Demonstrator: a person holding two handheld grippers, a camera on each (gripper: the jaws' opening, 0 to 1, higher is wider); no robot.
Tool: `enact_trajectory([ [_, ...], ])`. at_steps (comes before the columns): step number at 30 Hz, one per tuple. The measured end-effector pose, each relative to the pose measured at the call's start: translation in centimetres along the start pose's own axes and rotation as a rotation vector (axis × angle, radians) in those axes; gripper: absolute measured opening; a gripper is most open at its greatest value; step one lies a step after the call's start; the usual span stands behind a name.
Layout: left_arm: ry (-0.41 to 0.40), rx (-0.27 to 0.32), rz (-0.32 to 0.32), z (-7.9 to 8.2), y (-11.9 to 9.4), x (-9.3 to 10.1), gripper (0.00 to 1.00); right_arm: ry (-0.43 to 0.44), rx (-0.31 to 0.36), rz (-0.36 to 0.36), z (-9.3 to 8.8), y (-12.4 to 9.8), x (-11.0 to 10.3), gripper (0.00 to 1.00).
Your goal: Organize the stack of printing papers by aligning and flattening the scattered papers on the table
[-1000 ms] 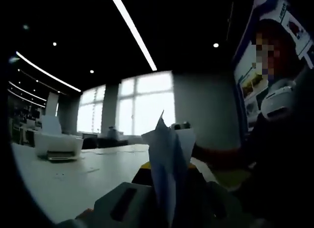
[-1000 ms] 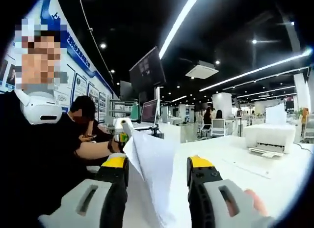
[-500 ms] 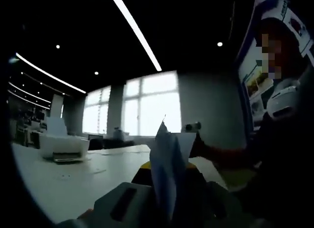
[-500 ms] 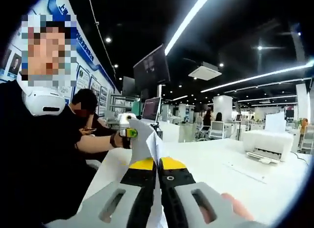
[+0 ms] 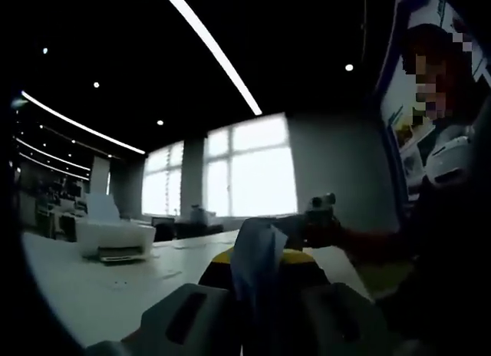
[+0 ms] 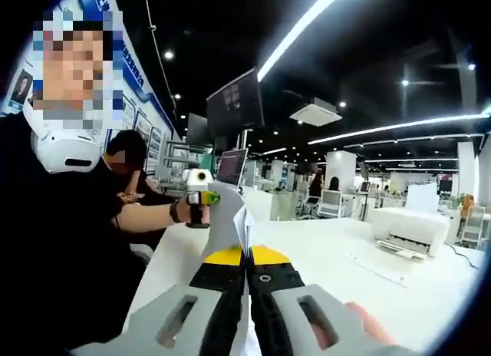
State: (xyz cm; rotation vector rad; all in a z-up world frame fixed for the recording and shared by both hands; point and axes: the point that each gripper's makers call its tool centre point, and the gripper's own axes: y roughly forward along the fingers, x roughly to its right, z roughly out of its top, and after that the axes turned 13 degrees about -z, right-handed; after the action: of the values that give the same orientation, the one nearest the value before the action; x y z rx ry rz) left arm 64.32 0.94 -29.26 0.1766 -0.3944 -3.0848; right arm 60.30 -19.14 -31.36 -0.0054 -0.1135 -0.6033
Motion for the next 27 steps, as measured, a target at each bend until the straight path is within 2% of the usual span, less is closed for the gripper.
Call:
enact_trajectory([
  [3,0.010,0.001,0.018,0.1,-0.1,0.0,0.18,-0.001,-0.004,-0.011,0.1,-0.2,-0.2,0.00],
  [7,-0.010,0.016,0.011,0.3,0.3,0.4,0.18,-0.010,-0.006,-0.004,0.4,-0.1,-1.0,0.00],
  [18,0.023,-0.009,0.002,0.5,1.3,0.5,0.17,-0.047,0.007,0.000,1.4,-0.4,-1.7,0.00],
  [23,0.021,-0.036,0.006,-0.4,0.8,0.8,0.17,-0.030,0.003,-0.012,0.7,-1.0,-1.2,0.00],
  [27,0.028,-0.046,0.014,-0.5,0.3,0.9,0.17,-0.009,0.001,-0.016,0.4,-1.4,-1.2,0.00],
])
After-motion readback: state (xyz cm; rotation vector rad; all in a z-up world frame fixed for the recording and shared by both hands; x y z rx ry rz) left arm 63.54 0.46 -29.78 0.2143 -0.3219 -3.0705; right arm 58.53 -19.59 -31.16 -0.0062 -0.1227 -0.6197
